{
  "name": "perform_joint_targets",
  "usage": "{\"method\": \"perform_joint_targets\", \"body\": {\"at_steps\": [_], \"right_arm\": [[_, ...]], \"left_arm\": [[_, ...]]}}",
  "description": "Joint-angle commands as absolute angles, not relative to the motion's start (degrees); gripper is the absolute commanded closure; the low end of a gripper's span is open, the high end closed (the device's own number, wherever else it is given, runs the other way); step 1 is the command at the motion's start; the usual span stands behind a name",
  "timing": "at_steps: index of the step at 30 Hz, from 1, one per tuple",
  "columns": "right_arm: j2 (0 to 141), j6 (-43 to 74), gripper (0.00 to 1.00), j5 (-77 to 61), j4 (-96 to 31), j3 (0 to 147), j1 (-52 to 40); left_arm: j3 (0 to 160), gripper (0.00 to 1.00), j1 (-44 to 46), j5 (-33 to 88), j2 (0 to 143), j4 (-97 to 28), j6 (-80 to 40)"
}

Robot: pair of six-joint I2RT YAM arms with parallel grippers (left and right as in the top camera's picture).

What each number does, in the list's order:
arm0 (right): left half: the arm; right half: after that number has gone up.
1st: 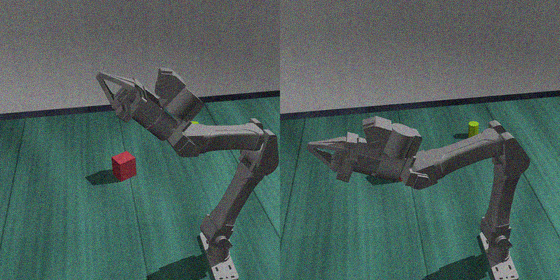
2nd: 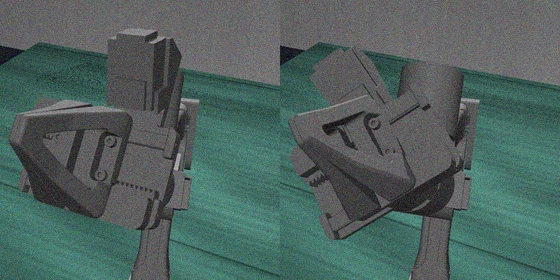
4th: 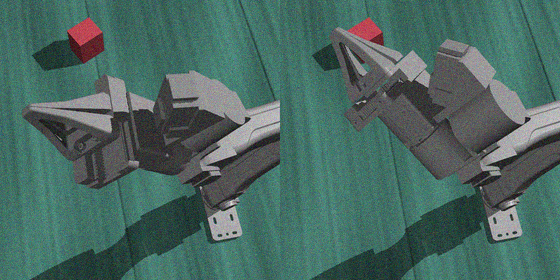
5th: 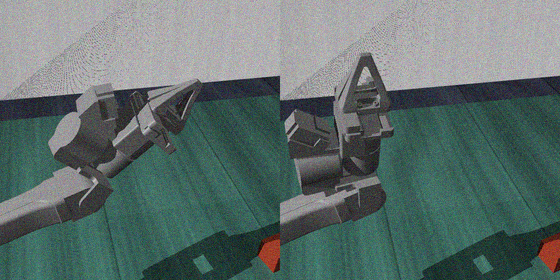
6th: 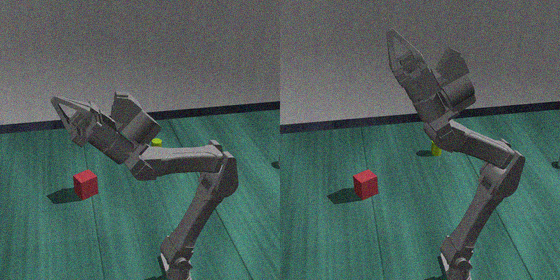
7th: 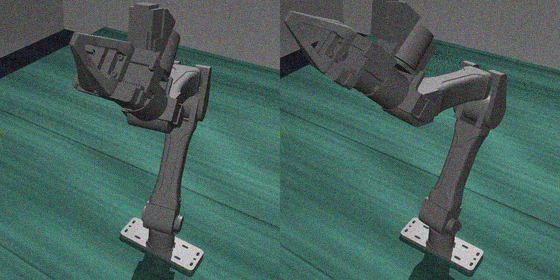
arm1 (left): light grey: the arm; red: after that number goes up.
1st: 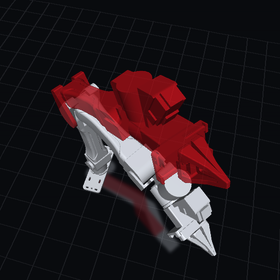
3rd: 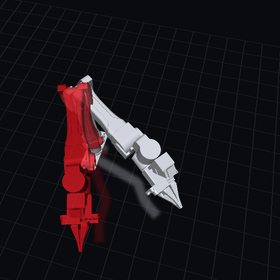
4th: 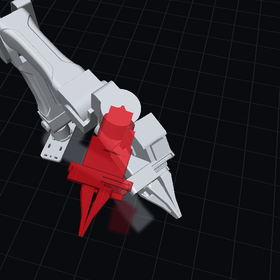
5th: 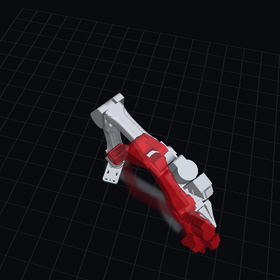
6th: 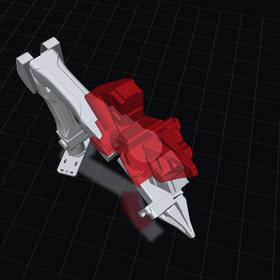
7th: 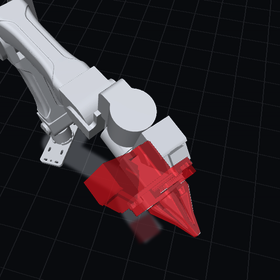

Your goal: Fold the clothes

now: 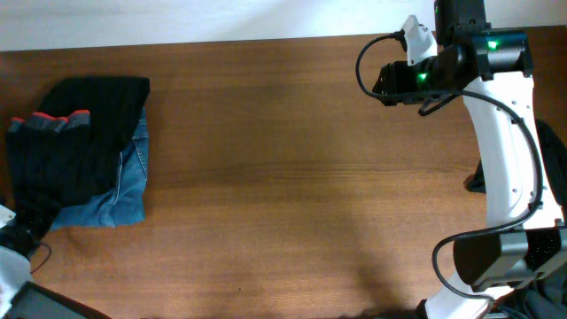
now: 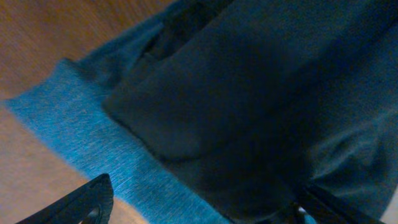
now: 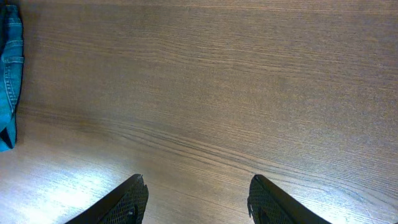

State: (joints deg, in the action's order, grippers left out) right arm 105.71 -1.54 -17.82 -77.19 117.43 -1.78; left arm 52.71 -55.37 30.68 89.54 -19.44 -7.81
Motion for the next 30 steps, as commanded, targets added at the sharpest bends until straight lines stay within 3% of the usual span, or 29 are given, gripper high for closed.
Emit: {"method": "perform_joint_targets", "body": {"at_steps": [1,7,8,10,16,19,24,30], "right_arm": [[106.17,-1.63,0.42,-17.30,-77.19,117.64,-1.48],[106.17,-1.63,0.42,-17.30,-77.21,117.64,-1.48],[106.17,-1.63,0.42,-17.30,-77.21,117.64,-1.48],[106.17,-1.63,0.42,-17.30,-77.21,117.64,-1.48],[106.17,-1.63,0.42,-17.30,-77.28,117.64,-1.48],[106.17,-1.63,0.42,-17.30,-77.43,117.64,-1.48],[106.17,-1.63,0.42,-17.30,-77.41,117.64,-1.48],[106.17,-1.63,0.42,-17.30,-77.41,117.64,-1.48]], "left_arm": [[52.29,0.13,-55.59,36.03,91.83,-18.63,-8.05],[52.31,0.13,-55.61,38.35,91.92,-17.67,-8.05],[52.31,0.17,-55.61,39.20,91.92,-17.32,-8.05],[52.31,0.29,-55.59,41.06,91.92,-16.64,-8.05],[52.31,0.76,-55.61,41.39,91.77,-17.41,-8.10],[52.31,0.89,-55.61,41.36,90.91,-19.94,-8.32],[52.34,0.96,-55.68,39.66,86.41,-25.67,-12.40],[52.34,0.94,-55.66,29.45,80.64,-28.80,-19.77]]}}
